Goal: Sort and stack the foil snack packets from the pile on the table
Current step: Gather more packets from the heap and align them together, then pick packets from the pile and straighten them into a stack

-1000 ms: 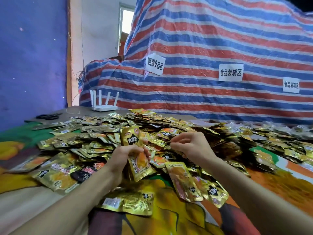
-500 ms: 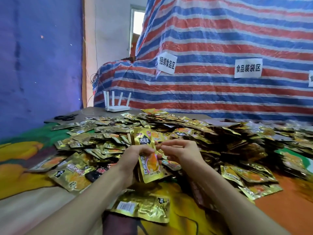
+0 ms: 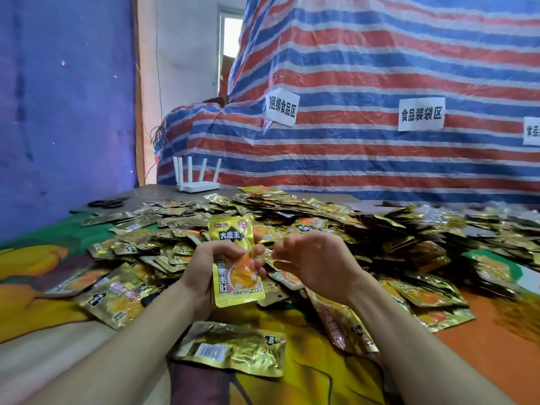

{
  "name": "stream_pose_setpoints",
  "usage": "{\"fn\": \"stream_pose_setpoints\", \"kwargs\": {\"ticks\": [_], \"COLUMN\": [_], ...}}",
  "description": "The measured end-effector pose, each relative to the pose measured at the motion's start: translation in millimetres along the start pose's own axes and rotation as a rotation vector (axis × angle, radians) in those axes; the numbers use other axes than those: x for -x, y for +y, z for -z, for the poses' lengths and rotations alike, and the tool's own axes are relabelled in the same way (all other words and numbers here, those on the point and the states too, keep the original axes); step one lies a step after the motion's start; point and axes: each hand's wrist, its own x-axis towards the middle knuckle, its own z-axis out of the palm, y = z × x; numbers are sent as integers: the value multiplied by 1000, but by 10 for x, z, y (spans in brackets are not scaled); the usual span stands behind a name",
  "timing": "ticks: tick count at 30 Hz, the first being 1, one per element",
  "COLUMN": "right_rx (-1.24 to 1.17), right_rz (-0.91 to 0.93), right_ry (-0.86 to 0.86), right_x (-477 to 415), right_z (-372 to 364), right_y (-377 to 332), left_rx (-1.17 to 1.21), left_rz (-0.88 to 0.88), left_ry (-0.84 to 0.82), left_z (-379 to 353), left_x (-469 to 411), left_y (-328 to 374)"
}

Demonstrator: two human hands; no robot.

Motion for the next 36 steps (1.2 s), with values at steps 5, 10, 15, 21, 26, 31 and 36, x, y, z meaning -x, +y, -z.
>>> {"fn": "stream_pose_setpoints", "kwargs": {"ticks": [5, 10, 15, 21, 26, 31, 36], "right_rx": [-381, -219, -47, 124, 189, 215, 336], "right_rz": [112, 92, 144, 121, 121, 179, 259], "right_ry": [-62, -38, 111, 205, 197, 242, 280], "right_x": [53, 2, -43, -55, -47, -21, -21], "right_z": [20, -15, -21, -240, -440, -449, -441], "right_y": [-40, 28, 116, 291, 395, 400, 435], "left_rx": [25, -22, -58, -50, -96, -193, -224], "left_rz": [34, 52, -113, -356, -363, -296, -247], "left_ry": [-102, -45, 299, 476, 528, 597, 541], "left_z": [-40, -41, 32, 106, 32, -61, -137], "left_x": [-8, -30, -90, -127, -113, -109, -107], "left_y": [-42, -75, -69, -20, -7, -86, -163]}}
